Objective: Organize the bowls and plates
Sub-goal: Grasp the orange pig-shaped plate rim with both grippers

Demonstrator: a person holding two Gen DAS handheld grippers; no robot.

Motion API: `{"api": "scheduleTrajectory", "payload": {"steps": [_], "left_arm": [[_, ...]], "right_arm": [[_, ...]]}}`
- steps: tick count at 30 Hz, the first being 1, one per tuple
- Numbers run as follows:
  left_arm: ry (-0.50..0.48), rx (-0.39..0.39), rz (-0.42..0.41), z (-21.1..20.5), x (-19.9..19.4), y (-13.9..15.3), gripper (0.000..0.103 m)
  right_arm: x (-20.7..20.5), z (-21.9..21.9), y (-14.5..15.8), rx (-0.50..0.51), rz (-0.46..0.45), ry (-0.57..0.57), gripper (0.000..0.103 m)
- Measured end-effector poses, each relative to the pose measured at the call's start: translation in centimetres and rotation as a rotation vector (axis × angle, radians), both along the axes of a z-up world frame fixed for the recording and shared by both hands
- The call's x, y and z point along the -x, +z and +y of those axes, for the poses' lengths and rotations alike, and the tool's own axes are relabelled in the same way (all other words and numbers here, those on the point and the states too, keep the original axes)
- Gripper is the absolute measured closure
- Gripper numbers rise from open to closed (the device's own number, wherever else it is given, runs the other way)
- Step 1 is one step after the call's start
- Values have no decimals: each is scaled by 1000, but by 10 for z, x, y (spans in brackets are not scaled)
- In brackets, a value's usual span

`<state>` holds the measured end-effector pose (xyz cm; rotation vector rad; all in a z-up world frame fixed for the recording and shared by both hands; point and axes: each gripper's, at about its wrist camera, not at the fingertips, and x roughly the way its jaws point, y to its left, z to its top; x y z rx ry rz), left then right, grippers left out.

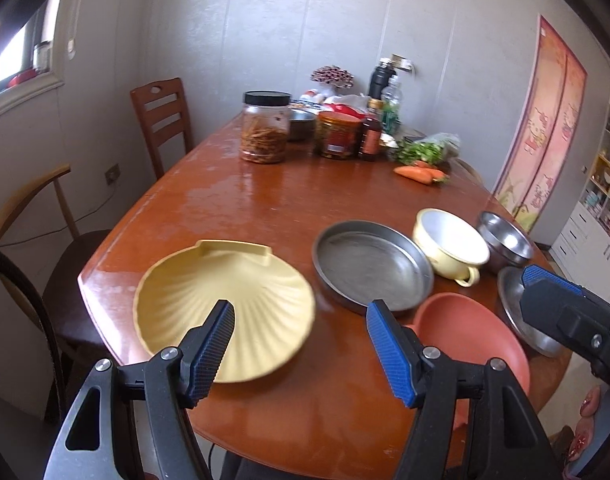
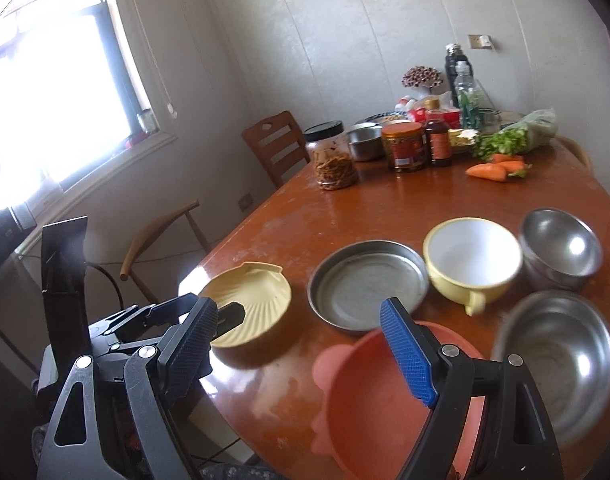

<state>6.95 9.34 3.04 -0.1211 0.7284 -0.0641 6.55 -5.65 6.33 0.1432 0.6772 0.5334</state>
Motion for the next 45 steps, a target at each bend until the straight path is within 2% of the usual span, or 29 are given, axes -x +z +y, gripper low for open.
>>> {"api": "scheduleTrajectory", "payload": {"steps": [8,20,27,35,41,45], "left_arm": [[-44,-21,19,-31,6,-4,35],[-89,-70,64,-64,-1,-19,35],[-84,-96,86,-69,-10,-31,35],[-87,-83,111,-67,-17,-42,35],[-108,-92,131,-75,-23,-50,35],[-114,-94,145,-79,-28,-56,35]], "right_arm": [[27,-31,-7,7,3,-30,18],[46,-63,-38,53,78,-63,18],[56,-79,-57,-2,123,-84,18],[53,-86,-70,16,149,-116,18],[43,-91,-87,1,206,-138,18],[39,-92,-92,-12,214,-133,18]]}}
